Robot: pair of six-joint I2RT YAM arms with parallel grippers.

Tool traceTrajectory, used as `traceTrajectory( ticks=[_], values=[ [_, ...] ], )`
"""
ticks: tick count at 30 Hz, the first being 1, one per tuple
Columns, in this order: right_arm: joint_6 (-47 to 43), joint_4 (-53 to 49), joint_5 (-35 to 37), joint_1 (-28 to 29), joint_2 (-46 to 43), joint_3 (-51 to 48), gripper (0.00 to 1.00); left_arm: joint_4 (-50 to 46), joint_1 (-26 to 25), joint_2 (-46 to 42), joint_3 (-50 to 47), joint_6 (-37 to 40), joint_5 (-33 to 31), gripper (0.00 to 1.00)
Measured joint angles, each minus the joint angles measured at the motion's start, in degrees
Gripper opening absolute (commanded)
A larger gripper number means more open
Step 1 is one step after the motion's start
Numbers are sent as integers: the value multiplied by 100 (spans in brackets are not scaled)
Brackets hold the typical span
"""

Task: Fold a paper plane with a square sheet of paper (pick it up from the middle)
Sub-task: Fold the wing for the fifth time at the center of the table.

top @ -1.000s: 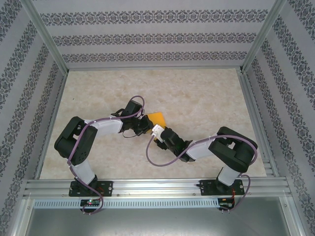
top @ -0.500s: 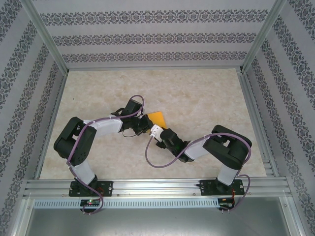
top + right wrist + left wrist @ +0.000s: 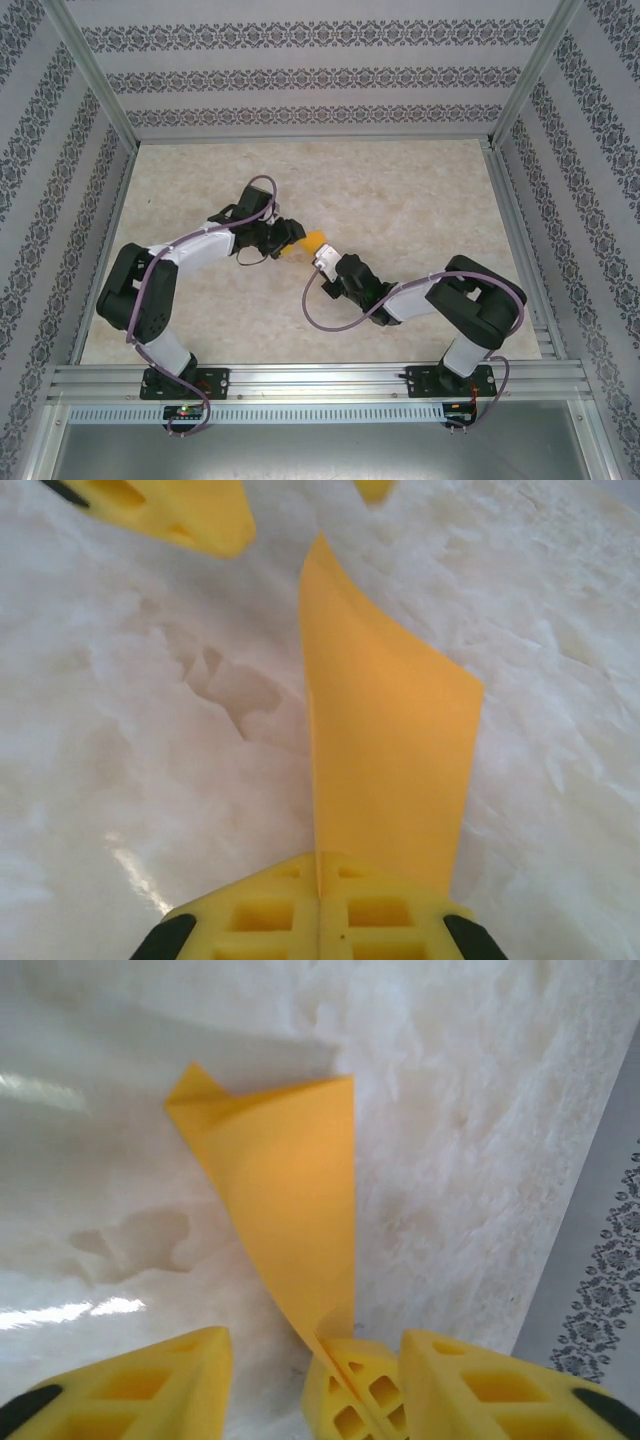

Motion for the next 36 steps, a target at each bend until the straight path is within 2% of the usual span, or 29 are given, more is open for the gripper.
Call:
traceTrajectory(
  ticks=[3, 8, 15, 24, 36],
  values=[
    [376, -66, -328, -63, -140, 0, 0, -260, 85, -221, 223, 267, -138, 58],
    [1167, -192, -927, -203, -157, 0, 0, -153, 87, -564, 120, 474, -146, 59],
    [2415, -70, -1729, -575, -70, 0, 0, 562, 87, -804, -876, 470, 7, 59],
    [3486, 264, -2304, -758, 52, 0, 0, 1635, 79, -992, -1703, 470, 138, 55],
    [4369, 684, -3018, -1069, 160, -76, 0, 2761, -197, -474, -1888, 413, 376, 48]
  ],
)
